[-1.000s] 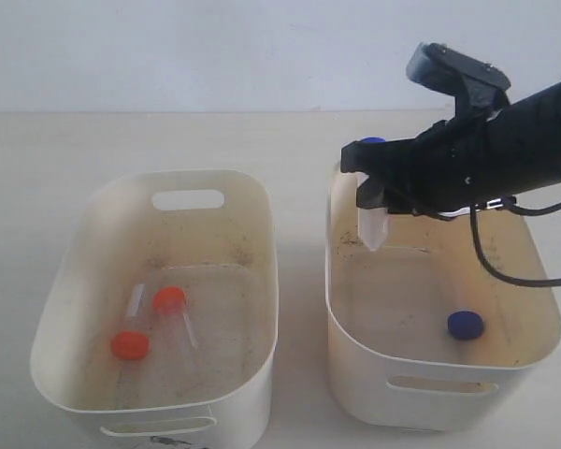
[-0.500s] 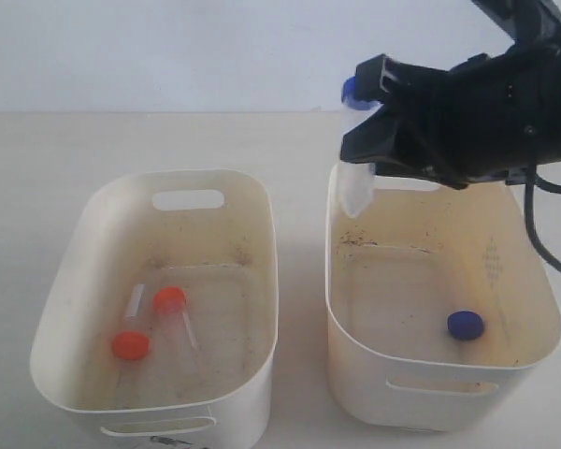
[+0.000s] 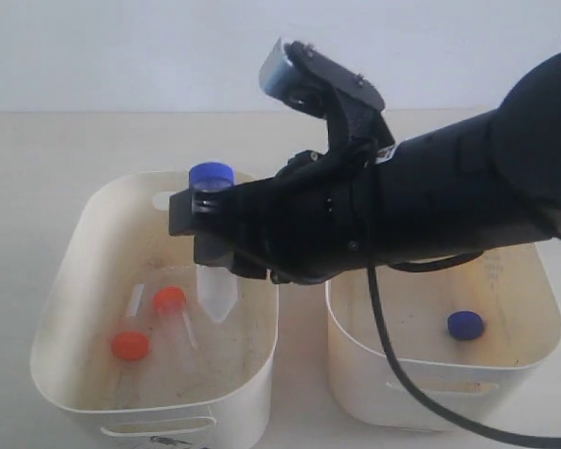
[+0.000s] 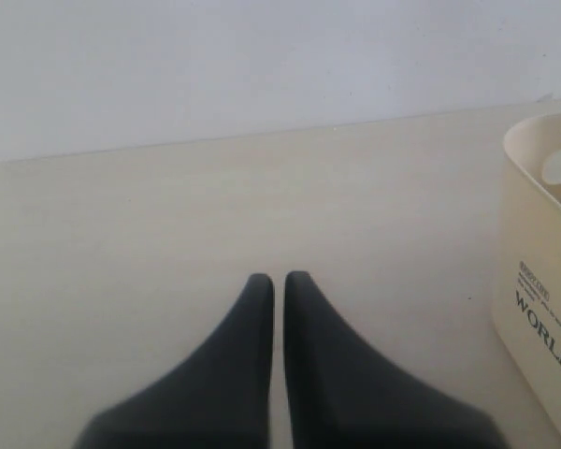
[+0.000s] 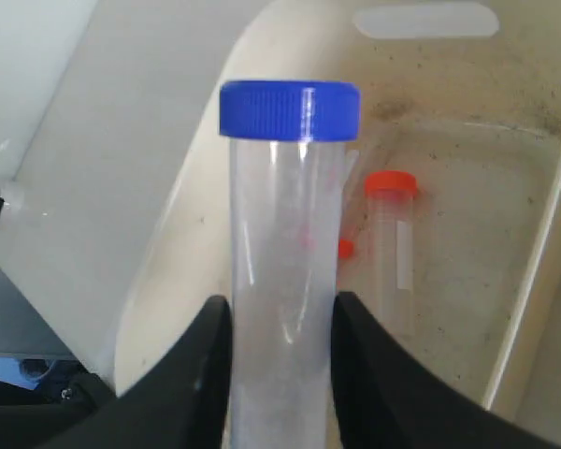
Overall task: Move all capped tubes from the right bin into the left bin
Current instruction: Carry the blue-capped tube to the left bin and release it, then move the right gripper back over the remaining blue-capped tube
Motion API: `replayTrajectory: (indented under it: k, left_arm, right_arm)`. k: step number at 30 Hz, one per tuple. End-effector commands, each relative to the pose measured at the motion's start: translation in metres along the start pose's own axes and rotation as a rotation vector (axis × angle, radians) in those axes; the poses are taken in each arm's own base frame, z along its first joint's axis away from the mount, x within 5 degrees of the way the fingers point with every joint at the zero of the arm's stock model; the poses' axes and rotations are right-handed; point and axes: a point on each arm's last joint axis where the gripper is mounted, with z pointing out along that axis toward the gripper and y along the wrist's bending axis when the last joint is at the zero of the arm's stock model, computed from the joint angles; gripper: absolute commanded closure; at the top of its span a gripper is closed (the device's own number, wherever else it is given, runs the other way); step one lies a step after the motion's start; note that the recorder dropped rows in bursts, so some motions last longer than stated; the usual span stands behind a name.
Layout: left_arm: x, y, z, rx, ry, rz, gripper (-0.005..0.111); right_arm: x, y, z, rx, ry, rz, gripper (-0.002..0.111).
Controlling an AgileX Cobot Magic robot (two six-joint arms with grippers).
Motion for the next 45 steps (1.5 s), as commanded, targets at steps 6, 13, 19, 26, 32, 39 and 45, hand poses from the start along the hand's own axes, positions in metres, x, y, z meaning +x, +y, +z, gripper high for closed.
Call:
replayTrajectory:
  k: [6, 13, 19, 26, 32, 39, 45]
  left_arm:
    - [-0.003, 0.000, 0.000, 0.001, -0.020, -0.018, 0.102]
    - [-0.003, 0.000, 0.000, 0.001, -0.020, -0.018, 0.102]
    - [-0.003, 0.000, 0.000, 0.001, -0.020, -0.018, 0.102]
    - [-0.003, 0.000, 0.000, 0.001, -0.020, -0.018, 0.102]
    - [-0.003, 0.000, 0.000, 0.001, -0.020, -0.018, 0.102]
    - [-0.003, 0.000, 0.000, 0.001, -0.020, -0.018, 0.102]
    - [-0.003, 0.000, 0.000, 0.001, -0.020, -0.018, 0.102]
  right_arm:
    - [0.002, -0.004, 0.009, 0.021, 0.005, -0.018, 0.062]
    - [0.001, -0.004, 0.009, 0.024, -0.006, -0.040, 0.044]
    - [-0.008, 0.000, 0.006, 0.007, -0.002, -0.098, 0.051]
    - [-0.058, 0.001, -0.030, 0.074, 0.159, -0.134, 0.051]
    - [-0.087, -0.007, -0.060, 0.339, 0.155, -0.142, 0.058]
    - [-0.081, -0.024, -0.074, 0.602, 0.272, -0.023, 0.080]
    - [-0.083, -0.031, -0.064, 0.675, 0.320, 0.015, 0.080]
